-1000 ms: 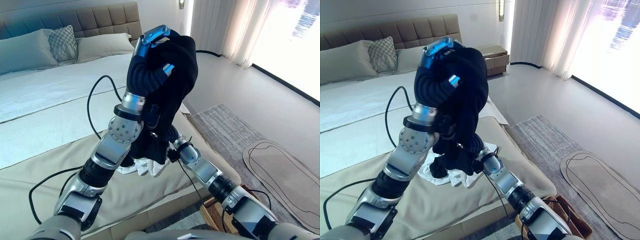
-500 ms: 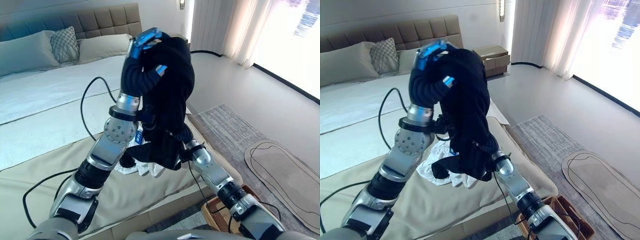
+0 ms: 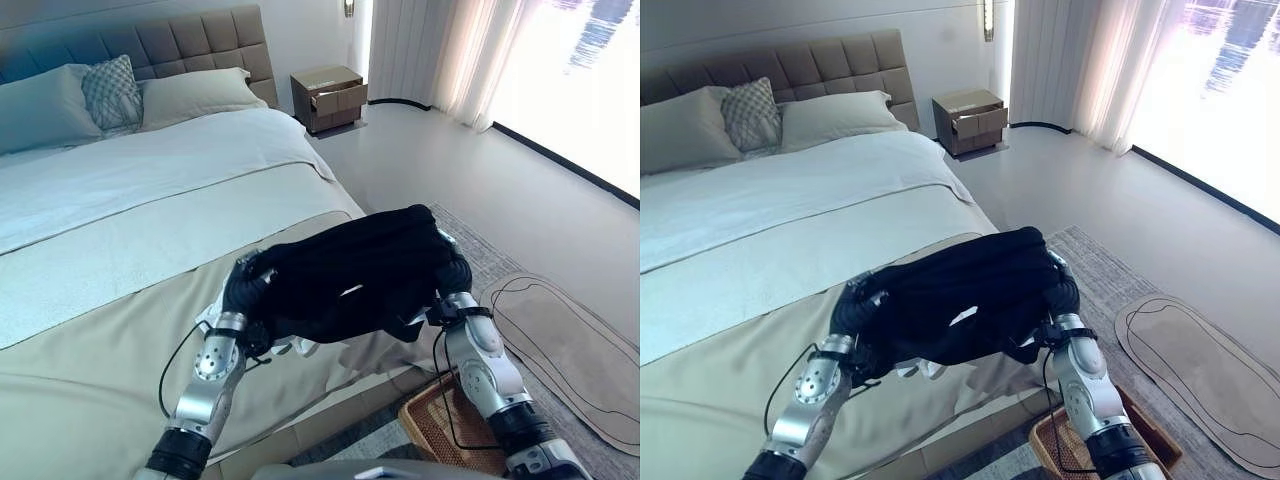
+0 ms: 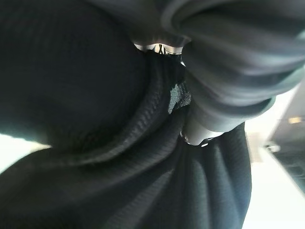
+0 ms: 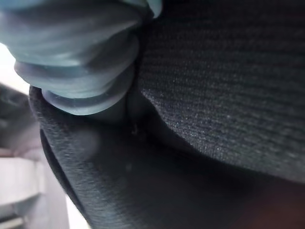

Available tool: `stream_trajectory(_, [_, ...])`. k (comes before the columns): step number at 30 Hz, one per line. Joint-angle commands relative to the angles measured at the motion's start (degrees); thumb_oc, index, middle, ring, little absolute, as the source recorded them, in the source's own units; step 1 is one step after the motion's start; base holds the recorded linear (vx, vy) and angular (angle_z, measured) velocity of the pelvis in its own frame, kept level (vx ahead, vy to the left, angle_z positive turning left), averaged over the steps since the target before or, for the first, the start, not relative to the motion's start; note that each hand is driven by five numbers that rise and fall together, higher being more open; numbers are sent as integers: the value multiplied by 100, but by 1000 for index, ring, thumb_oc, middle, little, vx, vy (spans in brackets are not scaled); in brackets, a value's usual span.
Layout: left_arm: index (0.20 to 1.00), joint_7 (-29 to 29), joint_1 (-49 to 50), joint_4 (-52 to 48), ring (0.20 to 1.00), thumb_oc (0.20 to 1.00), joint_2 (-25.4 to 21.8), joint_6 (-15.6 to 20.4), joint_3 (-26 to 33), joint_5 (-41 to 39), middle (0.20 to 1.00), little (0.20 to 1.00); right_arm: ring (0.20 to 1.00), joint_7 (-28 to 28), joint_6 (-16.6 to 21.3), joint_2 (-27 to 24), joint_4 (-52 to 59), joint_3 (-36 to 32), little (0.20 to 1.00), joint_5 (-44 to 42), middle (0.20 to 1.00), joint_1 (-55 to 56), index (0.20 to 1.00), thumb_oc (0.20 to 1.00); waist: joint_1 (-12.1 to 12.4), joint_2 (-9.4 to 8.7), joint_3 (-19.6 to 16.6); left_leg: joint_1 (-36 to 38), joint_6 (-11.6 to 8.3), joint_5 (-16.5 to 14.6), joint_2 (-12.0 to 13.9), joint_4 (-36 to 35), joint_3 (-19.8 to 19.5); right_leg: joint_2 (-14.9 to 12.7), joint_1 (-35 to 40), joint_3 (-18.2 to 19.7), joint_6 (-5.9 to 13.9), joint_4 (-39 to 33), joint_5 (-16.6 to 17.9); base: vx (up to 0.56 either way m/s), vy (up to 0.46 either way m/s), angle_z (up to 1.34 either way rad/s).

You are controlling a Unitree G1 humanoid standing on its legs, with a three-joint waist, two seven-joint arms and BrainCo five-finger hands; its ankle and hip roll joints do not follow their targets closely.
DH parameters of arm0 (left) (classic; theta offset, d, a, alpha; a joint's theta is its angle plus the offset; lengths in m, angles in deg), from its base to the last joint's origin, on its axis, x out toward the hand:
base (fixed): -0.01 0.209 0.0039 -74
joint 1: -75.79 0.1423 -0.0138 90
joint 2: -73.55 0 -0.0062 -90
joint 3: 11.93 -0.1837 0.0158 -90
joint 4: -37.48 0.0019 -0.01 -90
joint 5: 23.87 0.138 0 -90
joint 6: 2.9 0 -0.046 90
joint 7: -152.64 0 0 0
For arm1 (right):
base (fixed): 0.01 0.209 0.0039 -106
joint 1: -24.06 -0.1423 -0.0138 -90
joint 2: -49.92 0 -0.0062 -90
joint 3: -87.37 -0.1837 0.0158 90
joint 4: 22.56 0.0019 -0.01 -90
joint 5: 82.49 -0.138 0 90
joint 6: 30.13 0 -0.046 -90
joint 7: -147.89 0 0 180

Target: Pick up clothes into the bucket

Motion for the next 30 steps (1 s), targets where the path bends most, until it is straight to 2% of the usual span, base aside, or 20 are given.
stream_trajectory(1, [517, -311, -296, 256, 517, 517, -211, 214, 39, -113, 517, 517, 200, 61, 703, 139, 768, -757, 200, -331, 200, -465, 200, 200, -57, -429, -18, 89, 221, -673, -132, 570, 232, 48, -143, -40, -92, 106, 158, -2, -12, -10])
stream_trajectory(2, [837, -392, -298, 407, 837, 837, -218, 162, -85, -22, 837, 837, 200, 115, 741, 88, 801, -904, 200, -335, 200, -476, 200, 200, -72, -432, -23, 97, 222, -677, -126, 567, 239, 53, -144, -31, -90, 108, 160, -1, 1, -6])
stream_trajectory(3, [1000, -520, -279, 573, 1000, 1000, -264, 88, -245, 156, 1000, 1000, 200, 187, 787, -31, 794, -1107, 200, -354, 200, -533, 200, 200, -111, -439, -33, 95, 225, -681, -121, 560, 251, 59, -151, -17, -83, 109, 160, -3, 2, -5])
stream_trajectory(10, [1000, -550, -188, 761, 1000, 1000, -241, 49, -249, 204, 1000, 1000, 200, 463, 922, -568, 768, -1810, 200, -323, 200, -725, 200, 200, -173, -498, -21, 65, 233, -711, -109, 602, 285, 89, -223, 61, -79, 129, 173, -5, -1, -4])
stream_trajectory(12, [1000, -585, -73, 660, 1000, 1000, -241, 83, -131, 58, 1000, 1000, 200, 585, 987, -933, 698, -2132, 200, -308, 200, -799, 200, 200, -204, -542, -5, 46, 232, -730, -99, 639, 311, 100, -253, 97, -79, 145, 179, -9, -8, -15])
stream_trajectory(18, [1000, -587, 151, 499, 1000, 1000, -224, 135, 186, -115, 1000, 1000, 200, 675, 1177, -1428, 650, -2774, 200, -429, 200, -712, 200, 200, -251, -590, 10, 27, 229, -768, -82, 686, 352, 121, -293, 165, -74, 157, 173, 2, -6, -4])
stream_trajectory(21, [1000, -565, 223, 477, 1000, 1000, -213, 150, 432, -208, 1000, 1000, 200, 777, 1321, -1808, 600, -3314, 200, -517, 200, -536, 200, 200, -333, -634, 14, 14, 220, -785, -72, 711, 389, 137, -335, 197, -68, 172, 175, -3, -7, -7])
stream_trajectory(26, [1000, -506, 244, 447, 1000, 1000, -215, 199, 610, -228, 1000, 1000, 200, 785, 1361, -1909, 646, -3583, 200, -494, 200, -287, 200, 200, -401, -640, 21, 25, 217, -805, -62, 729, 434, 144, -353, 246, -66, 211, 167, -3, -2, -10])
stream_trajectory(30, [1000, -493, 291, 431, 1000, 1000, -87, 241, 902, -447, 1000, 1000, 200, 633, 1176, -1735, 790, -3593, 200, -355, 200, 82, 200, 200, -484, -628, 84, 41, 238, -854, -75, 814, 521, 121, -403, 349, -67, 291, 143, -8, -1, -10])
